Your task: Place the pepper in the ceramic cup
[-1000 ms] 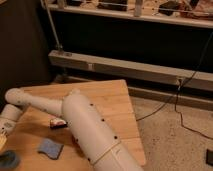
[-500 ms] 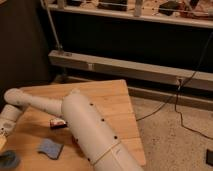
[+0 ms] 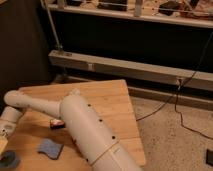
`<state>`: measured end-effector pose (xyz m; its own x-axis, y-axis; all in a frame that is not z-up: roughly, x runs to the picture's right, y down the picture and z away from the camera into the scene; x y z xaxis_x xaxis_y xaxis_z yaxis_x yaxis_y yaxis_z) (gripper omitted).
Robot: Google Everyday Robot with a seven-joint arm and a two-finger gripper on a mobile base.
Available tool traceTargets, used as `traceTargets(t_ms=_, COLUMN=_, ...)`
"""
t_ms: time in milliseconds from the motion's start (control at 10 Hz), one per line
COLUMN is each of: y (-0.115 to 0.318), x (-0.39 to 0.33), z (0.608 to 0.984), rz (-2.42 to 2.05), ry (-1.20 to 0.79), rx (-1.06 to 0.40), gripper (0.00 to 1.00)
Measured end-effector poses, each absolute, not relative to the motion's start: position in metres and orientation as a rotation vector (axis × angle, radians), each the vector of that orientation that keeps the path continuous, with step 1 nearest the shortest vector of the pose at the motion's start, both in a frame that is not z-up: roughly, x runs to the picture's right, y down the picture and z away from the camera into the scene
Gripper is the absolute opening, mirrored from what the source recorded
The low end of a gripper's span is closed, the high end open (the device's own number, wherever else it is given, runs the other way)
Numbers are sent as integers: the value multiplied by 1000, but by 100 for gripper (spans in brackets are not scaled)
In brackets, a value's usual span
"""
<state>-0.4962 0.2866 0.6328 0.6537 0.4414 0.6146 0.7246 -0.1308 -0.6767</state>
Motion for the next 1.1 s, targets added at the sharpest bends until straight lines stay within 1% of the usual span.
traceTargets(t_ms=700, y=292, x=-503, z=649, rz=-328, ry=-958, rx=-1792, gripper=1)
traceTargets(t_ms=800, y=292, x=-502, z=650, rz=-334, ry=-958, rx=-1792, gripper=4)
traceTargets(t_ms=900, y=291, x=-500, z=651, rz=-346, ry=-959, rx=-1790, gripper=17)
traceTargets(t_ms=1000, y=290, x=-500, z=652, rz=-350, ry=-961, rx=-1788, gripper=25)
traceTargets(t_ms=1100, y=289, x=-499, z=652, rz=-359, ry=-964, rx=-1785, gripper=37)
